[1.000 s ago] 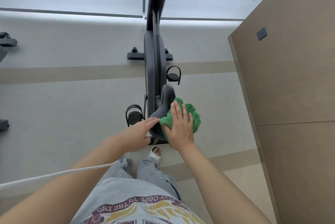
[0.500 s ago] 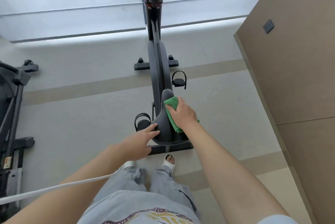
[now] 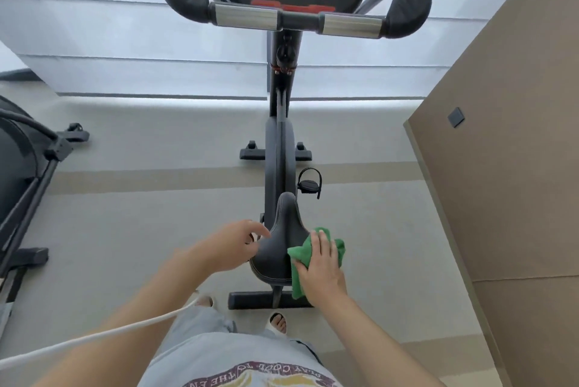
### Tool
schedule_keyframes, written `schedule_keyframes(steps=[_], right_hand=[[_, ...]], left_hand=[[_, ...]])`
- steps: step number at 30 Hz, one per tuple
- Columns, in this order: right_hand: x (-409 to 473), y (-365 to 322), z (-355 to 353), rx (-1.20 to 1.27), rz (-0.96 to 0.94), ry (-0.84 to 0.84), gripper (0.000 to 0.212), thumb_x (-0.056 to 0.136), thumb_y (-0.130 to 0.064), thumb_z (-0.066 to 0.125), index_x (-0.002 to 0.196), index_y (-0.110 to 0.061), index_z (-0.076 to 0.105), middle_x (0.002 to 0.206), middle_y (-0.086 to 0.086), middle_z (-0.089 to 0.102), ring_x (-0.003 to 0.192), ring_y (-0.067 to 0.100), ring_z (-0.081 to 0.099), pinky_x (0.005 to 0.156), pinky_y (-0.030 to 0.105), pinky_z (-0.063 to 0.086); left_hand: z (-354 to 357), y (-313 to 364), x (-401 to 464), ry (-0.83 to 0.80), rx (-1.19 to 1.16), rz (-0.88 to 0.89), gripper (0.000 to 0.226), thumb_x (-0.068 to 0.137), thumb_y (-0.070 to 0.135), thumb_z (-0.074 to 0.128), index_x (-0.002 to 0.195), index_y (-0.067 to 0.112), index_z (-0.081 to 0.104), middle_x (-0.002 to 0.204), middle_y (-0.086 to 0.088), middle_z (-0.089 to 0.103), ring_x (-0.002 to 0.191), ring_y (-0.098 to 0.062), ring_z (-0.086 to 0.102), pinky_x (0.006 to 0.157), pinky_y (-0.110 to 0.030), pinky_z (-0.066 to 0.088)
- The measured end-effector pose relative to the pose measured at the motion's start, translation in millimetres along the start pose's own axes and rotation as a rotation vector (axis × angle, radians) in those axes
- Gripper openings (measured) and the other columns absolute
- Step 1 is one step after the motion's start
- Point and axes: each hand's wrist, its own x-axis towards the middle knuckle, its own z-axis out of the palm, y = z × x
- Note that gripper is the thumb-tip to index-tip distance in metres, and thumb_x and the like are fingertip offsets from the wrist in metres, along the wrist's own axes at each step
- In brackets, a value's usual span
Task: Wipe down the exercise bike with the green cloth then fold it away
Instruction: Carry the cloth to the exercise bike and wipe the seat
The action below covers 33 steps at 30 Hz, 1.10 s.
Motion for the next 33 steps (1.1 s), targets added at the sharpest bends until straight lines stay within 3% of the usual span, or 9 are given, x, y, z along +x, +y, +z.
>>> schedule_keyframes(steps=[4, 8, 14, 18, 25, 29, 33], right_hand=[[21, -17, -8, -0.038, 0.094, 0.019, 0.071, 0.103, -0.064, 0.042, 0.156, -0.019, 0.028, 0.157, 0.004, 0.033, 0.142, 0.036, 0.033, 0.106, 0.054, 0.046], [45, -22, -19, 0.006, 0.078, 0.028, 0.058, 0.103, -0.065, 0.037, 0.138, -0.019, 0.047, 0.135, 0.004, 0.054, 0.12, 0.031, 0.052, 0.095, 0.049, 0.048], [61, -9, -21, 0.109, 0.012, 0.047, 0.049, 0.098, -0.066, 0.045, 0.123, -0.025, 0.058, 0.114, 0.002, 0.066, 0.103, 0.03, 0.063, 0.08, 0.038, 0.045], [63, -10, -27, 0.169, 0.021, 0.001, 0.047, 0.096, -0.069, 0.047, 0.121, -0.031, 0.06, 0.111, 0.001, 0.069, 0.095, 0.028, 0.061, 0.08, 0.037, 0.043], [31, -19, -6, 0.112, 0.068, 0.18, 0.053, 0.099, -0.062, 0.048, 0.135, -0.024, 0.052, 0.133, 0.001, 0.058, 0.125, 0.027, 0.051, 0.097, 0.049, 0.05], [11, -46, 14, -0.074, 0.063, 0.201, 0.073, 0.101, -0.054, 0.053, 0.16, -0.017, 0.032, 0.167, 0.005, 0.032, 0.155, 0.036, 0.027, 0.116, 0.064, 0.033], [-17, -81, 41, -0.148, -0.074, 0.171, 0.079, 0.1, -0.044, 0.059, 0.165, -0.015, 0.025, 0.174, 0.004, 0.018, 0.161, 0.036, 0.012, 0.123, 0.064, 0.021]], left_hand=[[-6, 7, -15, 0.095, -0.063, -0.032, 0.034, 0.098, 0.018, 0.053, 0.127, 0.029, 0.069, 0.126, 0.009, 0.066, 0.104, -0.012, 0.066, 0.091, -0.031, 0.054], [-5, -2, -36, 0.149, -0.081, -0.094, 0.034, 0.099, 0.014, 0.052, 0.124, 0.03, 0.07, 0.123, 0.009, 0.068, 0.105, -0.012, 0.067, 0.099, -0.033, 0.052], [-7, -14, -55, 0.185, -0.07, -0.177, 0.033, 0.099, 0.016, 0.052, 0.12, 0.033, 0.071, 0.122, 0.014, 0.069, 0.105, -0.007, 0.065, 0.101, -0.035, 0.052], [-4, -9, -56, 0.162, -0.078, -0.158, 0.032, 0.099, 0.017, 0.052, 0.117, 0.036, 0.07, 0.12, 0.013, 0.07, 0.104, -0.007, 0.065, 0.099, -0.034, 0.053], [-3, -5, -59, 0.092, -0.06, -0.031, 0.035, 0.099, 0.016, 0.049, 0.111, 0.041, 0.07, 0.118, 0.018, 0.071, 0.103, -0.004, 0.066, 0.093, -0.029, 0.055], [-9, -22, -69, 0.089, -0.065, 0.002, 0.035, 0.099, 0.016, 0.05, 0.109, 0.043, 0.069, 0.117, 0.015, 0.072, 0.102, -0.006, 0.069, 0.095, -0.033, 0.057], [-14, -48, -86, 0.07, -0.051, 0.02, 0.032, 0.101, 0.015, 0.051, 0.119, 0.032, 0.072, 0.118, 0.014, 0.072, 0.104, -0.007, 0.068, 0.094, -0.026, 0.051]])
